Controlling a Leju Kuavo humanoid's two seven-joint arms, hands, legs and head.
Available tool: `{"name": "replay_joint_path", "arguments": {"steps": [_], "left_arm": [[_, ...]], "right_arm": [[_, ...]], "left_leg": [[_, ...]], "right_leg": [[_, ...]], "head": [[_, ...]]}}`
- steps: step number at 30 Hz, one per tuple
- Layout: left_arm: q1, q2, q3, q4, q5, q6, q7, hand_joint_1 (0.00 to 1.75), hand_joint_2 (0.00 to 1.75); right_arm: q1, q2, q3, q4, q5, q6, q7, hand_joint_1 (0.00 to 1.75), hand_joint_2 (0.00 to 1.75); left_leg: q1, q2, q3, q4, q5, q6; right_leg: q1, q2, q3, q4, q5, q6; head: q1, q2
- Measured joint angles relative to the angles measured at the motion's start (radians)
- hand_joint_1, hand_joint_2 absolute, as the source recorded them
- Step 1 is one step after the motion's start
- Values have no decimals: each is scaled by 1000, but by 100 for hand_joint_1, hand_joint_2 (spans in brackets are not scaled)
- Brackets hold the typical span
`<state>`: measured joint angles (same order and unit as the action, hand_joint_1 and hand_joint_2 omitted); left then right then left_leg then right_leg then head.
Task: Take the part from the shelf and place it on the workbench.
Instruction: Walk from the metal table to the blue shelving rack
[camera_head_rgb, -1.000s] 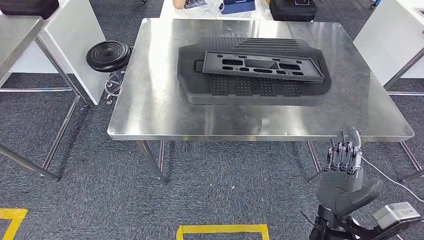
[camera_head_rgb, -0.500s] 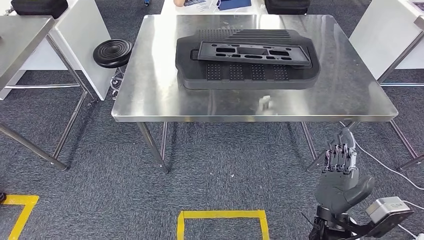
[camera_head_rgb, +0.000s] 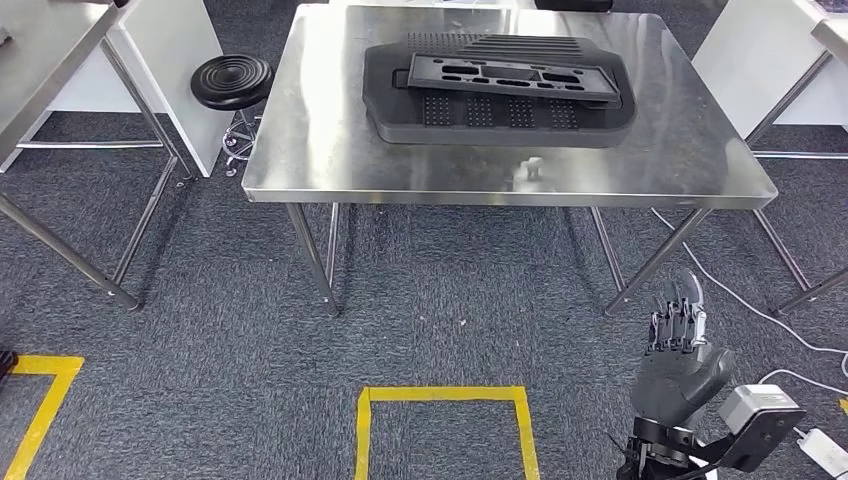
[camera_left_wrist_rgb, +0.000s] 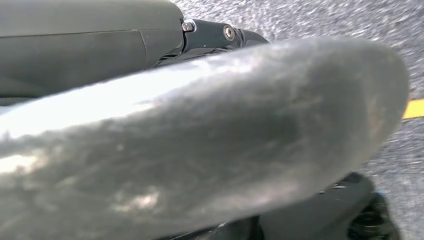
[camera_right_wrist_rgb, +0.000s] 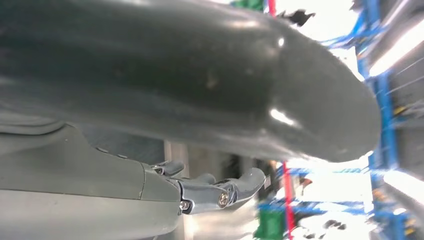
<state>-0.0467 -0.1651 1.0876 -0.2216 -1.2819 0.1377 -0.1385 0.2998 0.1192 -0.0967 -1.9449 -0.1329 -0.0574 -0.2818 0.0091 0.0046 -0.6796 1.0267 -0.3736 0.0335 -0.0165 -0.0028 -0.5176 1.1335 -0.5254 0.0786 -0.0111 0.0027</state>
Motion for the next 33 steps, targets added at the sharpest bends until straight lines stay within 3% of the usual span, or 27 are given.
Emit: {"name": "replay_joint_path", "arguments": {"steps": [2,3,5,6,7,9,10,11,12,13,15,16,17,18,20,22,24,25,26,27,28,30,31,33], "left_arm": [[-1,0,0,0,-7,0,0,0,0],[0,0,0,0,-10,0,1,0,0],[1,2,0,0,-18,0,1,0,0],[2,3,0,0,-22,0,2,0,0],[4,4,0,0,-26,0,4,0,0],[6,6,0,1,-31,-1,7,0,0],[6,7,0,1,-33,-1,8,0,0],[6,8,0,1,-34,-1,8,0,0],[6,9,0,1,-35,-1,8,0,0],[6,9,0,1,-36,-1,8,0,0],[4,11,0,1,-40,-1,8,0,0],[2,11,0,1,-43,0,8,0,0],[0,12,0,1,-46,0,8,0,0],[-1,12,0,1,-49,-1,8,0,0],[-2,13,0,2,-55,-2,8,0,0],[-5,14,0,3,-62,-3,8,0,0],[-8,15,-1,3,-66,-4,7,0,0],[-9,15,-1,3,-68,-4,7,0,0],[-9,16,-1,3,-68,-5,7,0,0],[-9,16,-1,4,-68,-5,7,0,0],[-9,17,-1,4,-69,-5,7,0,0],[-10,17,-1,4,-69,-5,7,0,0],[-10,17,-1,4,-69,-5,7,0,0],[-11,19,-1,4,-70,-5,7,0,0]], "right_arm": [[-6,5,-18,38,20,-10,16,0,0],[-10,9,-29,65,29,-14,24,0,0],[-19,19,-59,137,49,-20,37,0,0],[-26,24,-77,182,63,-22,41,0,0],[-34,29,-95,231,78,-23,40,0,0],[-47,36,-132,324,102,-19,29,0,0],[-52,39,-148,363,109,-16,24,0,0],[-56,42,-161,396,114,-14,21,0,0],[-60,44,-172,422,120,-13,21,0,0],[-64,46,-183,446,131,-14,26,0,0],[-78,50,-206,495,164,-19,41,0,0],[-89,50,-220,531,188,-23,44,0,0],[-104,50,-237,579,217,-29,38,0,0],[-122,47,-254,637,250,-38,25,0,0],[-163,35,-292,783,330,-64,-15,0,0],[-203,19,-327,939,397,-96,-51,0,0],[-236,3,-356,1082,438,-129,-72,0,0],[-251,-5,-368,1149,451,-142,-80,0,0],[-266,-12,-378,1208,457,-150,-86,0,0],[-279,-18,-387,1261,462,-154,-90,0,0],[-290,-23,-395,1306,464,-156,-94,0,0],[-307,-31,-406,1368,469,-157,-99,0,0],[-317,-34,-409,1391,470,-157,-101,0,0],[-333,-39,-415,1430,472,-159,-103,0,0]], "left_leg": [[-2,-1,-9,-4,27,-11],[-2,-1,-9,-11,41,-18],[1,-3,-12,-23,58,-31],[2,-4,-20,-16,38,-36],[3,-5,-31,10,-1,-39],[4,-7,-61,124,-113,-44],[4,-7,-73,193,-148,-47],[4,-8,-74,246,-159,-49],[4,-8,-61,269,-147,-49],[4,-8,-27,253,-123,-47],[3,-9,81,133,-107,-40],[2,-10,126,67,-116,-37],[-1,-11,152,21,-129,-33],[-5,-12,159,0,-136,-27],[-6,-9,147,-13,-119,-11],[-2,-6,129,-23,-94,6],[-1,-7,102,-26,-70,15],[-1,-6,87,-26,-59,16],[-1,-5,72,-25,-47,14],[0,-4,56,-25,-35,12],[0,-3,41,-25,-23,9],[1,-3,13,-24,2,-1],[-1,-2,3,-24,14,-7],[-3,0,-5,-30,41,-19]], "right_leg": [[5,1,96,-143,-21,-17],[9,2,113,-178,-31,-26],[7,2,94,-182,-14,-40],[3,1,82,-182,-3,-50],[-1,-1,70,-184,11,-59],[-1,-4,42,-182,36,-72],[0,-5,29,-179,47,-73],[2,-6,14,-174,57,-73],[4,-6,-1,-167,65,-71],[4,-6,-17,-158,72,-69],[6,-5,-46,-139,82,-62],[7,-5,-57,-133,87,-56],[9,-5,-65,-130,94,-50],[9,-5,-71,-130,103,-42],[7,-4,-80,-131,115,-28],[7,-2,-103,-97,78,-28],[4,0,-139,6,-5,-39],[3,0,-154,69,-40,-40],[1,0,-158,115,-56,-34],[-1,0,-148,133,-52,-23],[-4,0,-120,116,-33,-9],[-9,0,-18,-5,2,9],[-8,3,36,-84,1,6],[-3,9,88,-177,-12,-9]], "head": [[-3,0],[-4,0],[-3,0],[-2,0],[-3,0],[-5,0],[-6,0],[-6,0],[-5,0],[-6,0],[-6,0],[-5,0],[-5,0],[-5,0],[-6,0],[-3,0],[1,0],[2,0],[2,0],[2,0],[2,0],[3,0],[3,0],[0,0]]}}
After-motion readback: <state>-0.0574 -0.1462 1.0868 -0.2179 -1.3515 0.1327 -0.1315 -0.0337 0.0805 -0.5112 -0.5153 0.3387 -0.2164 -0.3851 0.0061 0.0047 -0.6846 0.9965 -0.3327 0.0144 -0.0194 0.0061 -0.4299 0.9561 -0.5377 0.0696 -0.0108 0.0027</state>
